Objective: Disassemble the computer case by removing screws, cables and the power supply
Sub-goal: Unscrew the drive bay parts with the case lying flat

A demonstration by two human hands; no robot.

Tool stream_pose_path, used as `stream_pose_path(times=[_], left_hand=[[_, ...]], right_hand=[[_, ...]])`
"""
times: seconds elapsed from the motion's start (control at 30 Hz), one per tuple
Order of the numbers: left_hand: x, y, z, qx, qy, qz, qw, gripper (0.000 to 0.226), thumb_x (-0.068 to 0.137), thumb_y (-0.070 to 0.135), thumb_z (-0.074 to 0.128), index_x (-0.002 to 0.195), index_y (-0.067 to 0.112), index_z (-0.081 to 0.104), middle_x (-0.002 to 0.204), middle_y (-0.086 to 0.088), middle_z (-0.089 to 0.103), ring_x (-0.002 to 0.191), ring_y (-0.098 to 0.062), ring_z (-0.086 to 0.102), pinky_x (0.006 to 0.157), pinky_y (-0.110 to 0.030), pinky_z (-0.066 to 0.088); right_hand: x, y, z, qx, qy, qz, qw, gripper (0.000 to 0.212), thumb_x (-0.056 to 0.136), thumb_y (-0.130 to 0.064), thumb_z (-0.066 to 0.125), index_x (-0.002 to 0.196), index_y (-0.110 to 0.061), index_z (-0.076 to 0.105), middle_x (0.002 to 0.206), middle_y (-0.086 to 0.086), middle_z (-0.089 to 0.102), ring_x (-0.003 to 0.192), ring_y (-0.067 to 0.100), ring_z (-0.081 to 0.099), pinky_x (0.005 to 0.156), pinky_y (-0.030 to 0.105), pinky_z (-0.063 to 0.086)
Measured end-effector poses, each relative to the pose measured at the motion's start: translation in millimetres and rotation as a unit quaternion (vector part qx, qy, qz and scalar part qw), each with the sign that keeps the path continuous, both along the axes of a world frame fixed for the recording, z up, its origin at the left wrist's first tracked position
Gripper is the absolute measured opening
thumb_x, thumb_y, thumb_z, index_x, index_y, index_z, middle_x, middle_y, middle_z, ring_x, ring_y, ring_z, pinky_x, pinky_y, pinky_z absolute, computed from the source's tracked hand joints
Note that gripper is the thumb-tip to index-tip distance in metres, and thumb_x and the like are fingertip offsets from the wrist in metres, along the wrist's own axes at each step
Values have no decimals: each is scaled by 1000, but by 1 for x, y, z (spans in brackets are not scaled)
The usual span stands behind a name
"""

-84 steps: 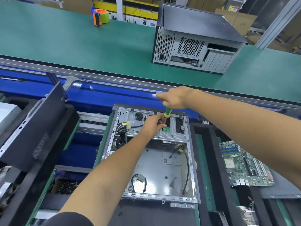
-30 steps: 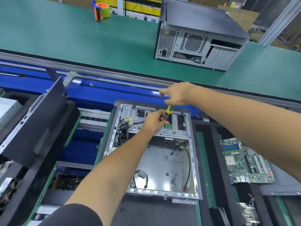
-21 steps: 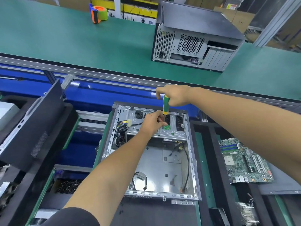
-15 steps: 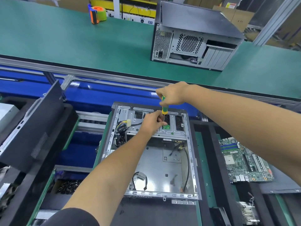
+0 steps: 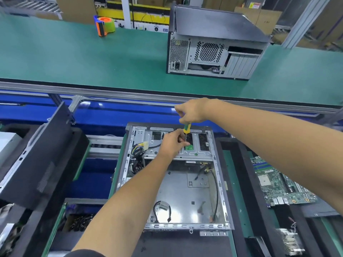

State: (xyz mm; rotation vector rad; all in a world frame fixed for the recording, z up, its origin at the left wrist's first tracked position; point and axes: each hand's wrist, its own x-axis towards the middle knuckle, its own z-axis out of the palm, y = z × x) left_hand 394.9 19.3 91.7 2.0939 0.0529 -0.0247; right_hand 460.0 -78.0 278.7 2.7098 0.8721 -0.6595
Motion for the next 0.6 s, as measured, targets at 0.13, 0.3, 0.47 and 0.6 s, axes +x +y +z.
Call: stream_pose_path(times=[0.13,0.3,0.47,0.6], left_hand=[[1,0,-2,3,-3,5,1000,28,80,17,87,85,13,60,74,-5,69,71,-27,68,70,-41,58],[2,0,-5,7,-18,4,1000,29,79,19,89,88,9,62,68,3,65,66,-17,61,70,-33,54],[4,-1,-5,3,-13,1,1000,28,79,19,88,86,13,62,66,7,65,66,-14,61,71,-31,54],[5,0,-8,7,-16,1,1000,29,78,20,89,82,18,61,66,7,65,60,-10,60,61,-20,51]], right_hand=[[1,5,1,-79,-80,43,993,23,106,-38,28,102,-22,45,82,0,47,84,26,51,64,37,33],[6,2,7,-42,38,37,998,11,95,-12,46,104,-18,48,95,2,51,69,23,46,57,32,33],[3,-13,1,54,34,35,997,30,84,3,56,112,-8,53,105,12,46,70,23,43,57,33,34],[4,-25,-5,145,19,19,989,9,95,-10,53,101,-4,51,99,14,53,80,28,46,70,40,39]])
